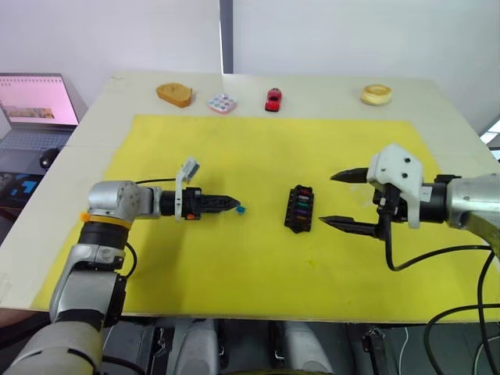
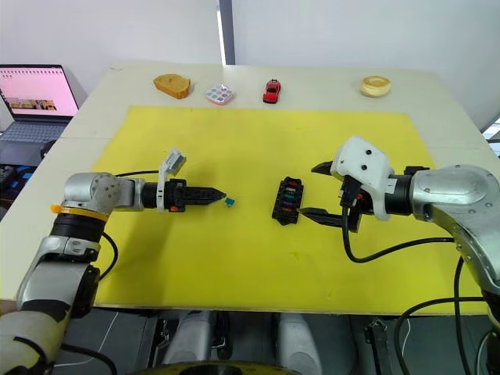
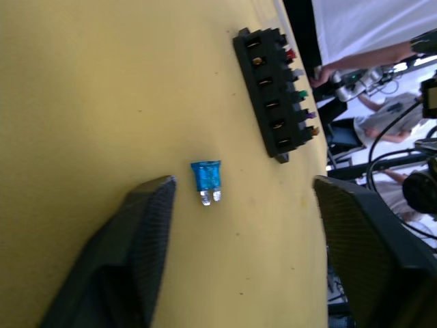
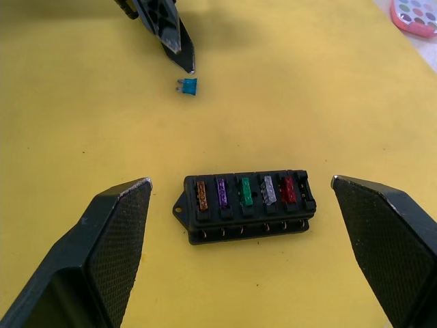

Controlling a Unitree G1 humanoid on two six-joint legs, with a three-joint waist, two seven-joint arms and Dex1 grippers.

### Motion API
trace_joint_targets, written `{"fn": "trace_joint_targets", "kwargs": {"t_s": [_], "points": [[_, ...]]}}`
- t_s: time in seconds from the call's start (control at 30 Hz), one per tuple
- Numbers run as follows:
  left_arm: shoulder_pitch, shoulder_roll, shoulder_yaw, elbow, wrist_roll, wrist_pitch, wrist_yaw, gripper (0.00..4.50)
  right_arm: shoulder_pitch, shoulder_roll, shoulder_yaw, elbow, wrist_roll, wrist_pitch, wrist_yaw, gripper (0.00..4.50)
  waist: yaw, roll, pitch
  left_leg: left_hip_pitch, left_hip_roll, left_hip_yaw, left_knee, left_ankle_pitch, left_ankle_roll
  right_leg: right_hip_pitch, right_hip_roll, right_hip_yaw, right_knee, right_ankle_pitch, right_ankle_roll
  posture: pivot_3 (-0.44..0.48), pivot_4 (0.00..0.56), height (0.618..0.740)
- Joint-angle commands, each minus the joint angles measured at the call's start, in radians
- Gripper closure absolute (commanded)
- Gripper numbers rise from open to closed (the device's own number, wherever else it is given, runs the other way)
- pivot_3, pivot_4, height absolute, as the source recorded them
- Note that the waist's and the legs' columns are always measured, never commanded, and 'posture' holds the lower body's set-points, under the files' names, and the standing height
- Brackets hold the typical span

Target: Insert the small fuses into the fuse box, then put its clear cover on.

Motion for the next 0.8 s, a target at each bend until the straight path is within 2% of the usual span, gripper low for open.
{"fn": "trace_joint_targets", "kwargs": {"t_s": [0.03, 0.2, 0.67, 0.77, 0.8], "points": [[-0.003, -0.007, -0.057, 0.002, 0.01, 0.021, -0.037, 1.71, -0.016, -0.01, -0.018, -0.02, 0.001, -0.007, -0.008, 0.0, 0.0, 0.0, 0.0, 0.0, 0.0, 0.0, 0.0, 0.0, 0.0, 0.0, 0.0, 0.0, 0.0, 0.0, 0.0, 0.0, 0.15, 0.74], [0.004, -0.018, -0.113, -0.013, 0.035, 0.013, -0.054, 1.71, -0.025, -0.01, -0.007, -0.012, -0.006, -0.012, -0.01, 0.0, 0.001, 0.0, 0.0, 0.0, 0.0, 0.0, 0.0, 0.0, 0.0, 0.0, 0.0, 0.0, 0.0, 0.0, 0.0, 0.0, 0.15, 0.74], [-0.078, -0.097, -0.108, 0.171, 0.131, -0.083, -0.057, 1.71, -0.035, -0.011, 0.004, -0.011, -0.015, -0.011, -0.016, 0.0, 0.019, 0.001, -0.001, 0.003, -0.002, -0.002, 0.001, -0.002, 0.004, 0.006, -0.002, 0.0, -0.002, 0.0, 0.0, 0.0, 0.15, 0.74], [-0.078, -0.093, -0.116, 0.182, 0.146, -0.099, -0.065, 2.51, -0.037, -0.01, 0.006, -0.009, -0.019, -0.014, -0.016, 0.0, 0.024, 0.001, -0.001, 0.004, -0.002, -0.002, 0.001, -0.002, 0.004, 0.008, -0.002, 0.0, -0.003, 0.0, -0.001, 0.0, 0.15, 0.74], [-0.076, -0.09, -0.122, 0.179, 0.151, -0.102, -0.075, 3.02, -0.037, -0.011, 0.006, -0.009, -0.02, -0.015, -0.016, 0.0, 0.023, 0.001, -0.001, 0.004, -0.002, -0.002, 0.001, -0.002, 0.004, 0.008, -0.002, 0.0, -0.003, 0.0, -0.001, 0.0, 0.15, 0.74]]}}
